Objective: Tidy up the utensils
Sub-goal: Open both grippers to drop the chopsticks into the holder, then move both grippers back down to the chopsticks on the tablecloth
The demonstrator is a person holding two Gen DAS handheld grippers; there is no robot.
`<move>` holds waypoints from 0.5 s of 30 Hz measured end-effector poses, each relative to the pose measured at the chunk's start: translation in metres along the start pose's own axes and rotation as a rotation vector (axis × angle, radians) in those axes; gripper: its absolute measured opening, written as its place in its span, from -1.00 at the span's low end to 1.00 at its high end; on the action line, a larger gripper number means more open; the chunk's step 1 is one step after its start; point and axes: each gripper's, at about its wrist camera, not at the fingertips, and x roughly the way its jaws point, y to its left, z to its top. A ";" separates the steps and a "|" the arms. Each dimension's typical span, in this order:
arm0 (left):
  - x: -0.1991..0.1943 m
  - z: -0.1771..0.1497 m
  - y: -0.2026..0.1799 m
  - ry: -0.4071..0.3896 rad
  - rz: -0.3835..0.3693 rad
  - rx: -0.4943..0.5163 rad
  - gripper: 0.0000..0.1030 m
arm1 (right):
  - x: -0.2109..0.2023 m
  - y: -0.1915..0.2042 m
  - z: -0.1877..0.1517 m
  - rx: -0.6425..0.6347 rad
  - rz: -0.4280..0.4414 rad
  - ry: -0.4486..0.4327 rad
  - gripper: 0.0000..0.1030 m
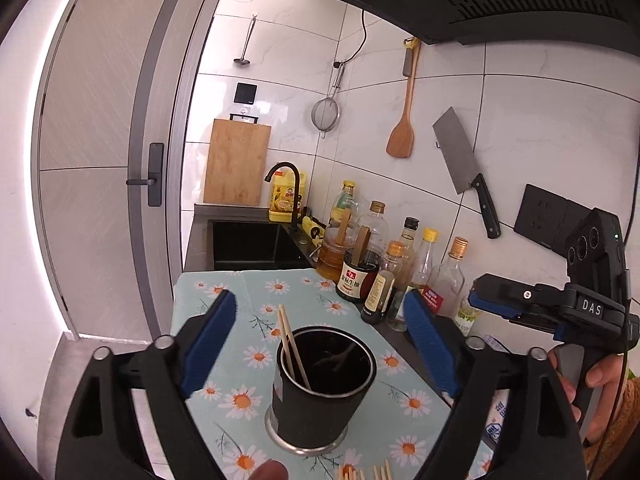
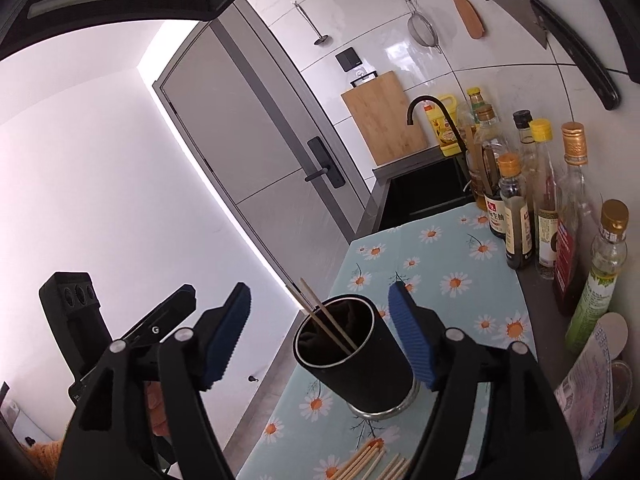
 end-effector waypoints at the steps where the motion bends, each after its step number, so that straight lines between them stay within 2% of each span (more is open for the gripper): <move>1: -0.006 0.000 -0.002 0.003 0.003 0.002 0.87 | -0.006 -0.002 -0.002 0.018 -0.007 0.004 0.76; 4: -0.019 -0.001 -0.006 0.030 0.008 0.013 0.88 | -0.020 -0.009 -0.006 0.072 -0.022 0.029 0.89; 6: -0.025 -0.004 -0.007 0.061 0.012 0.018 0.88 | -0.023 -0.014 -0.012 0.107 -0.044 0.071 0.91; 15: -0.028 -0.033 0.007 0.251 -0.035 0.022 0.88 | -0.010 -0.023 -0.071 0.243 -0.201 0.339 0.91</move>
